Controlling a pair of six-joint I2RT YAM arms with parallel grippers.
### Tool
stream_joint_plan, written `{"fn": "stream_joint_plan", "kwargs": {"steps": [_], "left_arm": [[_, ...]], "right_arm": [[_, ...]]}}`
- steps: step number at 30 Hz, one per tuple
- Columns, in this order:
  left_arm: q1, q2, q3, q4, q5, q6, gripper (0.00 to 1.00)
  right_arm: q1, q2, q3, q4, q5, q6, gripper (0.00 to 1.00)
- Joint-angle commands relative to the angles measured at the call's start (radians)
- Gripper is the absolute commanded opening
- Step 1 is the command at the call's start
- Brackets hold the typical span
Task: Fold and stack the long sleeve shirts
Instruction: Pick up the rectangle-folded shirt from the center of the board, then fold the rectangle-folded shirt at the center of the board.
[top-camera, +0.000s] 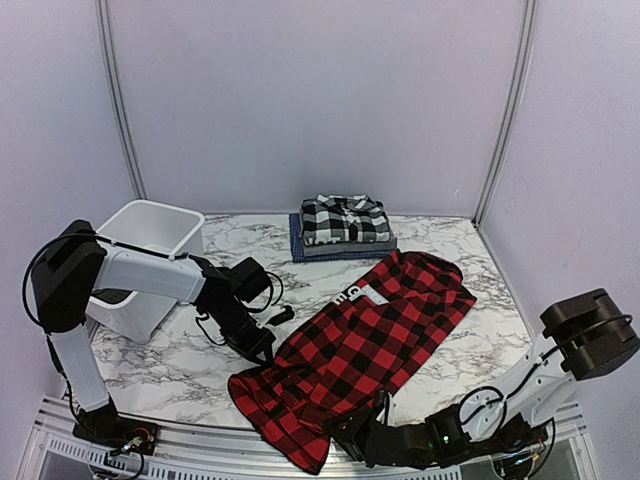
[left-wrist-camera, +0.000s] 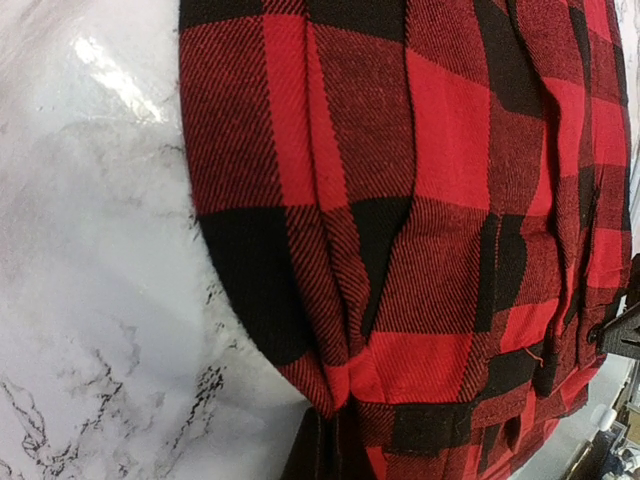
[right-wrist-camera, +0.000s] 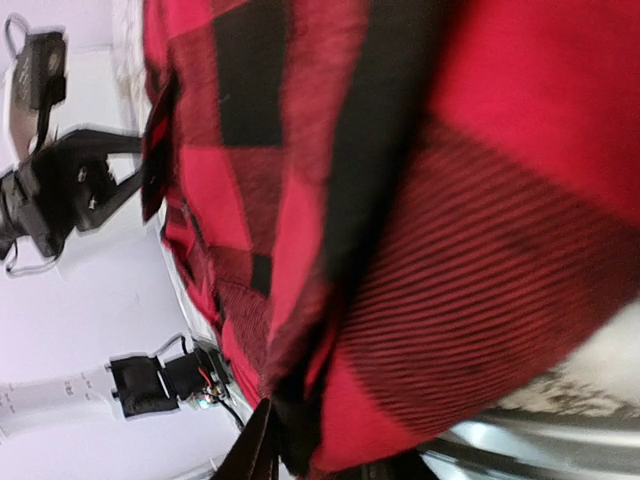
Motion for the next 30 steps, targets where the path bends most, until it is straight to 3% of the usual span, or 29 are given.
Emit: {"fn": "stream_joint_plan", "kwargs": {"steps": [1, 6, 21, 30], "left_arm": [[-0.007, -0.008, 0.020, -0.032, 0.029, -0.009, 0.00], [-0.005, -0.036, 0.024, -0.032, 0.021, -0.018, 0.00], [-0.003, -0.118, 0.147, -0.081, -0.029, -0.113, 0.00], [0.000, 0.031, 0.436, -0.084, -0.061, -0.146, 0.00]], "right_arm": [[-0.013, 0.020, -0.021, 0.074, -0.011, 0.032, 0.20], [-0.014, -0.028, -0.021, 0.046, 0.001, -0.005, 0.00], [-0.007, -0.276, -0.004, -0.171, 0.097, -0.118, 0.00], [-0.060, -0.559, -0.072, -0.437, 0.224, -0.154, 0.00]]}}
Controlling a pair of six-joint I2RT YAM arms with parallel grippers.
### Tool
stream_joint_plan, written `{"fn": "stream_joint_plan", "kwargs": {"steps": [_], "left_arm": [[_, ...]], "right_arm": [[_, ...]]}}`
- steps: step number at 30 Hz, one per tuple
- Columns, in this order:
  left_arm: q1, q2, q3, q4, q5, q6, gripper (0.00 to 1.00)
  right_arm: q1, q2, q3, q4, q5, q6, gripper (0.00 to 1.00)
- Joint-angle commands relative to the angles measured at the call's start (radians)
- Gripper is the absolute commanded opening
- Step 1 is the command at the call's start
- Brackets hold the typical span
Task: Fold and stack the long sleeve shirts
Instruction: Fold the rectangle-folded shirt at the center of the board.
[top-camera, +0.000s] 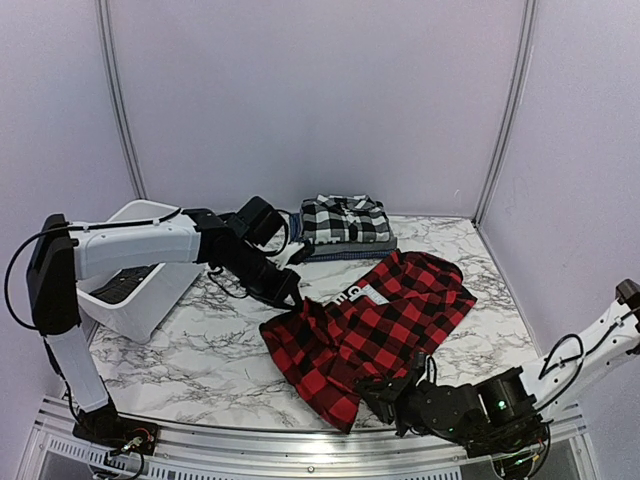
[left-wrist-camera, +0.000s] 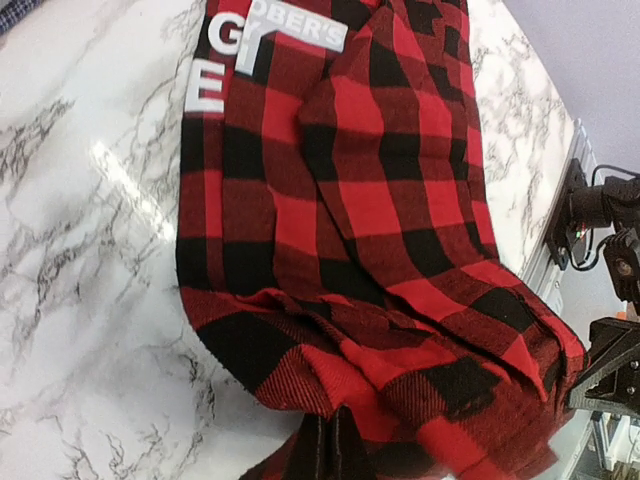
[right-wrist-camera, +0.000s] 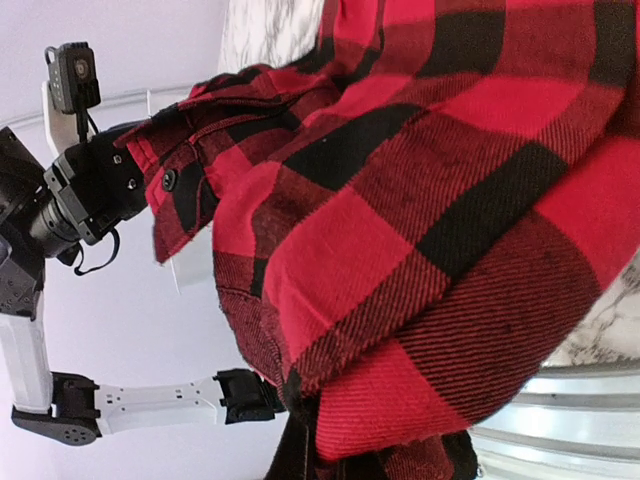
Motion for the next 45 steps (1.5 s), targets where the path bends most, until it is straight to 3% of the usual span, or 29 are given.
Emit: {"fn": "stream_joint_plan", "kwargs": {"steps": [1, 4, 10, 16, 17, 20, 22, 24, 28, 32, 34, 40, 45], "left_arm": [[0.004, 0.122, 0.174, -0.008, -0.028, -0.023, 0.00], [0.004, 0.235, 0.308, -0.008, -0.029, -0.021, 0.00], [0.025, 0.462, 0.549, -0.007, -0.045, -0.041, 0.00], [0.039, 0.637, 0.735, -0.007, 0.002, -0.054, 0.00], [0.039, 0.656, 0.750, -0.007, -0.001, -0.057, 0.06], [0.043, 0.687, 0.779, -0.008, -0.006, -0.058, 0.24], [0.045, 0.681, 0.782, 0.000, -0.026, -0.056, 0.38], [0.049, 0.660, 0.781, 0.012, -0.053, -0.052, 0.49], [0.078, 0.606, 0.753, 0.034, -0.089, -0.039, 0.58], [0.122, 0.527, 0.634, 0.059, -0.044, -0.030, 0.59], [0.136, 0.497, 0.559, 0.061, -0.009, -0.021, 0.59], [0.141, 0.438, 0.371, 0.085, 0.034, 0.008, 0.51], [0.144, 0.471, 0.342, 0.105, 0.061, -0.001, 0.44]], "right_arm": [[-0.050, -0.136, -0.044, -0.201, 0.109, -0.044, 0.00], [-0.100, -0.225, -0.076, -0.292, 0.134, -0.069, 0.00], [-0.307, -0.349, -0.172, -0.287, 0.066, -0.268, 0.00], [-0.554, -0.403, -0.268, -0.153, -0.122, -0.492, 0.00], [-0.576, -0.397, -0.275, -0.148, -0.148, -0.500, 0.00], [-0.596, -0.380, -0.261, -0.165, -0.186, -0.527, 0.22], [-0.596, -0.369, -0.207, -0.264, -0.196, -0.531, 0.37], [-0.596, -0.367, -0.148, -0.403, -0.195, -0.524, 0.43], [-0.597, -0.393, -0.084, -0.624, -0.192, -0.497, 0.58], [-0.617, -0.410, -0.042, -0.751, -0.164, -0.512, 0.67], [-0.677, -0.398, -0.035, -0.730, -0.193, -0.593, 0.69], [-0.932, -0.297, 0.013, -0.649, -0.344, -0.839, 0.67], [-1.087, -0.244, 0.043, -0.623, -0.388, -0.971, 0.65]]}}
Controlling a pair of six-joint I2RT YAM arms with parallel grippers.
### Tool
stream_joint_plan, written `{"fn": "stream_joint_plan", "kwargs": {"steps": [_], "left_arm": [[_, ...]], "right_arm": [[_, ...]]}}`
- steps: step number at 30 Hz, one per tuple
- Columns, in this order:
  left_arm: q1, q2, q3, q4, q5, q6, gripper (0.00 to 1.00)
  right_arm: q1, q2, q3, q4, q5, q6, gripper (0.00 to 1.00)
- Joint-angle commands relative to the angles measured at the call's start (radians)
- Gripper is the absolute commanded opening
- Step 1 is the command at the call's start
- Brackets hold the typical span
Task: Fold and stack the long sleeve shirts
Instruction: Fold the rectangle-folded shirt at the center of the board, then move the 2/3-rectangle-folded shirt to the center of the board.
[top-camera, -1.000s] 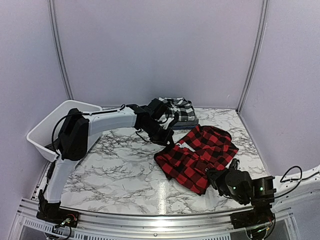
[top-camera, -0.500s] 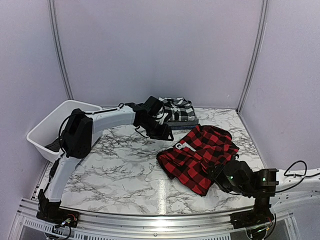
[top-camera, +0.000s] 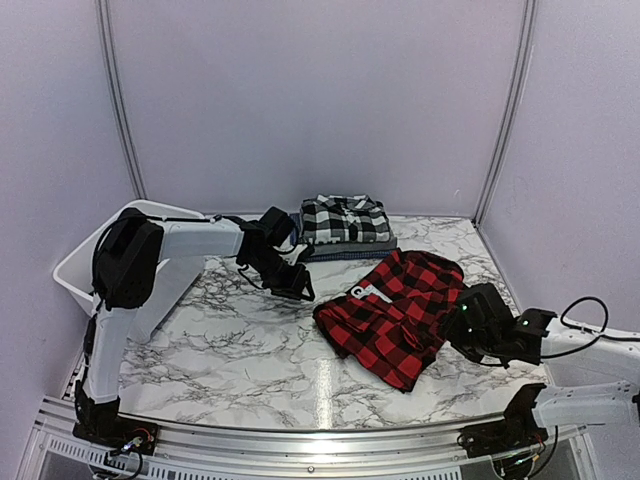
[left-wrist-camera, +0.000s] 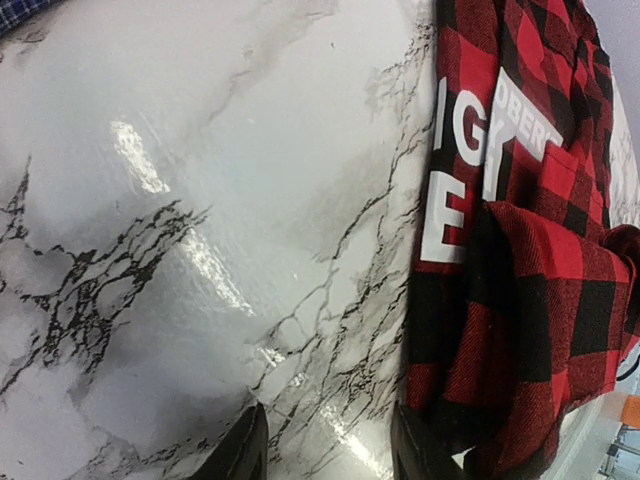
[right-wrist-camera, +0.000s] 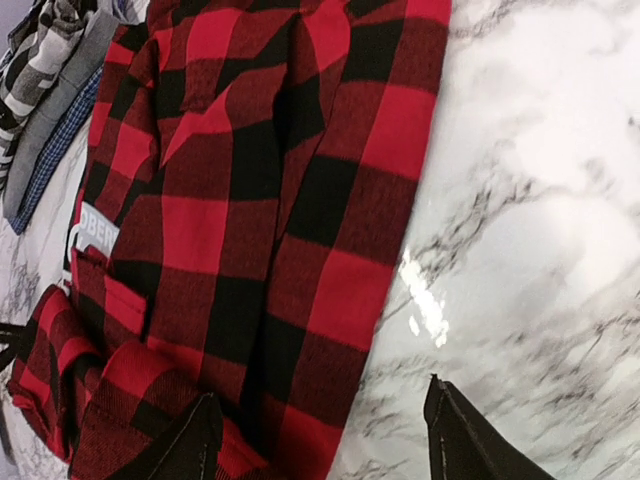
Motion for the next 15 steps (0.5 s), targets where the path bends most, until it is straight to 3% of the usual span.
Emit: {"fn": "stream_joint_plan", "kwargs": {"steps": [1, 8, 15], "left_arm": [[-0.011, 0.017, 0.001, 0.028, 0.062, 0.014, 0.43], [-0.057, 0.024, -0.040, 0.054, 0.061, -0.018, 0.45], [-0.091, -0.001, -0.130, 0.091, 0.031, -0.084, 0.37]], "right_arm": [[-0.108, 0.031, 0.047, 0.055, -0.070, -0.194, 0.63], [-0.153, 0.192, 0.095, 0.128, -0.104, -0.283, 0.60], [-0.177, 0.322, 0.142, 0.160, -0.068, -0.353, 0.59]]}}
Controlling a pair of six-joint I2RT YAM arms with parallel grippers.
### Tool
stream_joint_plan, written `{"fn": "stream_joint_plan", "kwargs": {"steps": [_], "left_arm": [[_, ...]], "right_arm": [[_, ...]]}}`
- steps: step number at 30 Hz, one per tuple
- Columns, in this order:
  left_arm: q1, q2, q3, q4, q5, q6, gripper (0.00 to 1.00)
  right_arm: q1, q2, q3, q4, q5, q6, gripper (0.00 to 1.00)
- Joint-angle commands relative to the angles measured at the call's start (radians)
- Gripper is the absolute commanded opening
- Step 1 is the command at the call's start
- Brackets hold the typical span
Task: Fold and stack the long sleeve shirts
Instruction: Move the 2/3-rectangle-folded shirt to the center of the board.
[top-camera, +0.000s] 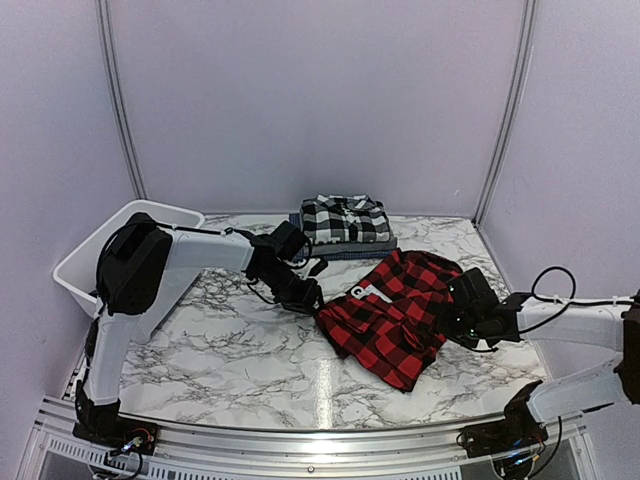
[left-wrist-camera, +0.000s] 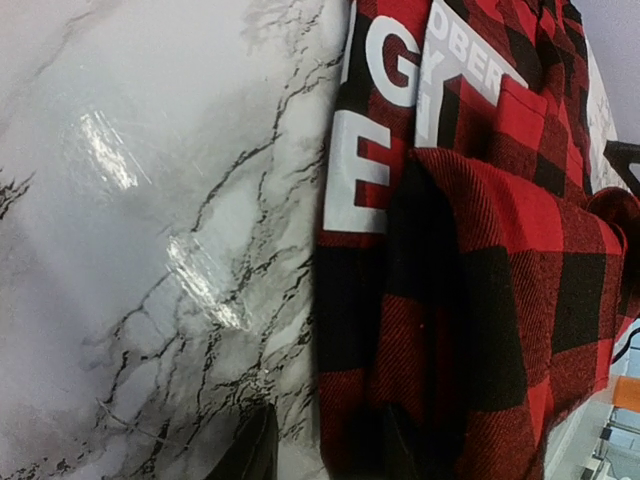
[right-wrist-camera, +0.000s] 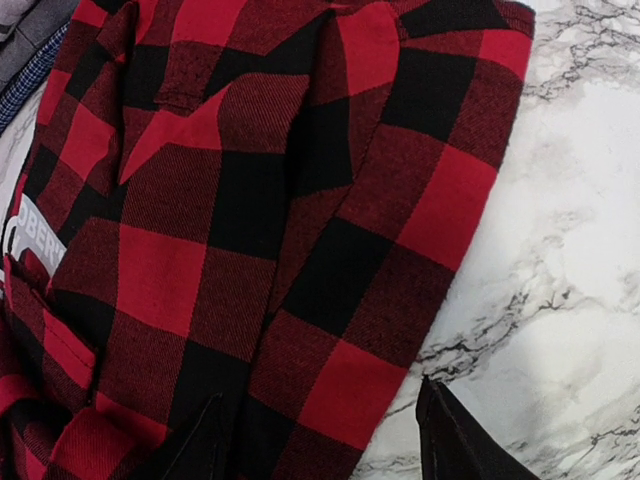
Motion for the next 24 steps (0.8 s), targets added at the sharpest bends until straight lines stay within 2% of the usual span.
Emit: {"fn": "stream_joint_plan", "kwargs": {"steps": [1, 3, 8, 12, 17, 24], "left_arm": [[-0.022, -0.012, -0.066, 0.013, -0.021, -0.050, 0.34], [-0.033, -0.019, -0.087, 0.031, -0.020, -0.068, 0.28], [-0.072, -0.099, -0.220, 0.112, -0.039, -0.142, 0.01], [-0.108, -0.240, -0.432, 0.215, -0.079, -0.240, 0.00], [-0.194, -0.447, -0.726, 0.365, -0.147, -0.417, 0.00], [-0.362, -0.734, -1.047, 0.520, -0.336, -0.718, 0.00]], "right_arm": [[-0.031, 0.080, 0.067, 0.045, 0.025, -0.087, 0.59], [-0.035, 0.128, 0.095, 0.044, 0.027, -0.110, 0.59], [-0.035, 0.201, 0.142, 0.015, -0.018, -0.166, 0.55], [0.017, 0.208, 0.149, -0.028, -0.053, -0.196, 0.54], [0.173, 0.237, 0.182, -0.085, -0.060, -0.162, 0.54], [0.406, 0.333, 0.287, -0.105, -0.064, -0.138, 0.54]]}}
